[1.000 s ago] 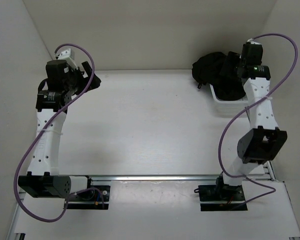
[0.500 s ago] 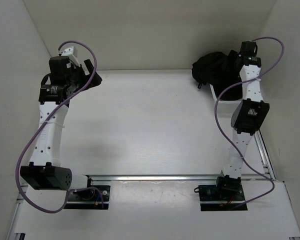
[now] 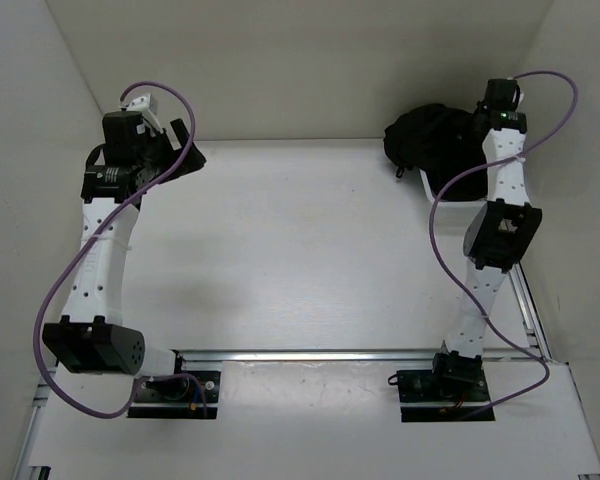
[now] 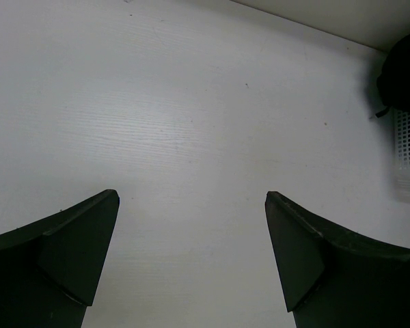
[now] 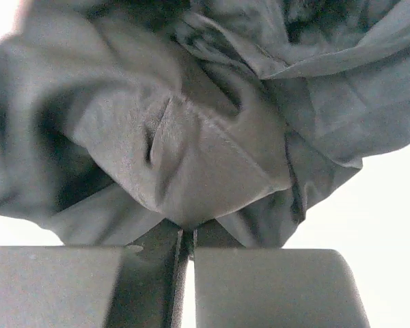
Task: Fold and stack the trousers
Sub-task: Grab the trousers from the pile, then move the trousers to the center of the board
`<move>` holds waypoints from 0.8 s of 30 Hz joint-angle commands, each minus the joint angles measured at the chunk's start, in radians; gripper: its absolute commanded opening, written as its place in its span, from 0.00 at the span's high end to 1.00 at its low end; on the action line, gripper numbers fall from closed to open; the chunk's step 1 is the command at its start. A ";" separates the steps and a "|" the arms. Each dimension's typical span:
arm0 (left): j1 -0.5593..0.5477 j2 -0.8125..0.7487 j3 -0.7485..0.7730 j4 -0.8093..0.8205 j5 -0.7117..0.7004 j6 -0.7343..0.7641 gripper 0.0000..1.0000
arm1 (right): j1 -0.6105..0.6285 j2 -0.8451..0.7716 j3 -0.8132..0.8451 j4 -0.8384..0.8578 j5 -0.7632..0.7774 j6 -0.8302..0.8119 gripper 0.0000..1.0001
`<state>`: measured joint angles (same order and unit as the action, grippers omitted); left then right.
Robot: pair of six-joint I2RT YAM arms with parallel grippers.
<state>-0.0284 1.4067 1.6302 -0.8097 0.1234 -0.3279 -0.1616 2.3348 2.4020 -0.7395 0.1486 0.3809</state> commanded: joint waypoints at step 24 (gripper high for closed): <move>-0.002 -0.210 0.051 -0.172 -0.088 -0.065 0.00 | 0.771 -0.784 -0.445 0.016 -0.327 -0.045 0.47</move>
<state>-0.0284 1.2209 1.6341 -0.9287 0.0658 -0.3847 0.6048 1.4677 2.0224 -0.6765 -0.2077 0.3241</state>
